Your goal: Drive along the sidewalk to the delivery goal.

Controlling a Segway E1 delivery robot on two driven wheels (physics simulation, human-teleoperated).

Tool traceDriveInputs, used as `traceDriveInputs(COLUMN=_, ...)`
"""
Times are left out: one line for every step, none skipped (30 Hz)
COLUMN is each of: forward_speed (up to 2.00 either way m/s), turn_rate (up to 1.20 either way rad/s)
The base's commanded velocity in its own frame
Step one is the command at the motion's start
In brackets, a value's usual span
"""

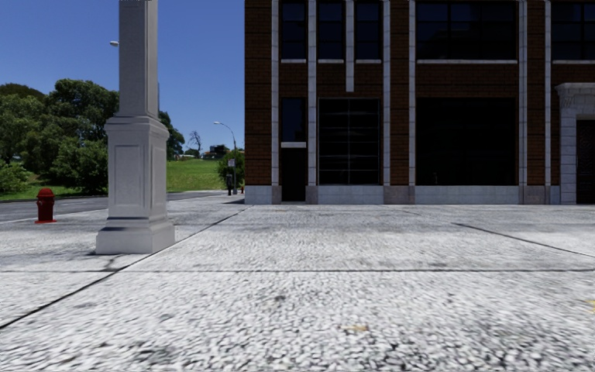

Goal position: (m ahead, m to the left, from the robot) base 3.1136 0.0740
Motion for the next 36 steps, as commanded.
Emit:
traceDriveInputs(forward_speed=1.3, turn_rate=0.0)
traceDriveInputs(forward_speed=1.44, turn_rate=0.0)
traceDriveInputs(forward_speed=1.44, turn_rate=0.0)
traceDriveInputs(forward_speed=1.5, turn_rate=0.0)
traceDriveInputs(forward_speed=2.0, turn_rate=0.0)
traceDriveInputs(forward_speed=2.0, turn_rate=0.0)
traceDriveInputs(forward_speed=2.0, turn_rate=0.0)
traceDriveInputs(forward_speed=2.0, turn_rate=0.0)
traceDriveInputs(forward_speed=2.0, turn_rate=0.0)
traceDriveInputs(forward_speed=2.0, turn_rate=0.0)
traceDriveInputs(forward_speed=2.0, turn_rate=-0.01)
traceDriveInputs(forward_speed=2.0, turn_rate=-0.04)
traceDriveInputs(forward_speed=2.0, turn_rate=-0.04)
traceDriveInputs(forward_speed=2.0, turn_rate=-0.05)
traceDriveInputs(forward_speed=2.0, turn_rate=-0.06)
traceDriveInputs(forward_speed=2.0, turn_rate=-0.08)
traceDriveInputs(forward_speed=2.0, turn_rate=-0.08)
traceDriveInputs(forward_speed=2.0, turn_rate=-0.09)
traceDriveInputs(forward_speed=2.0, turn_rate=-0.05)
traceDriveInputs(forward_speed=2.0, turn_rate=0.0)
traceDriveInputs(forward_speed=2.0, turn_rate=0.0)
traceDriveInputs(forward_speed=2.0, turn_rate=0.0)
traceDriveInputs(forward_speed=2.0, turn_rate=0.0)
traceDriveInputs(forward_speed=2.0, turn_rate=0.0)
traceDriveInputs(forward_speed=2.0, turn_rate=0.0)
traceDriveInputs(forward_speed=2.0, turn_rate=0.0)
traceDriveInputs(forward_speed=2.0, turn_rate=0.0)
traceDriveInputs(forward_speed=2.0, turn_rate=0.0)
traceDriveInputs(forward_speed=2.0, turn_rate=0.0)
traceDriveInputs(forward_speed=2.0, turn_rate=0.0)
traceDriveInputs(forward_speed=2.0, turn_rate=0.0)
traceDriveInputs(forward_speed=2.0, turn_rate=0.0)
traceDriveInputs(forward_speed=2.0, turn_rate=0.0)
traceDriveInputs(forward_speed=2.0, turn_rate=0.0)
traceDriveInputs(forward_speed=2.0, turn_rate=0.0)
traceDriveInputs(forward_speed=2.0, turn_rate=0.0)
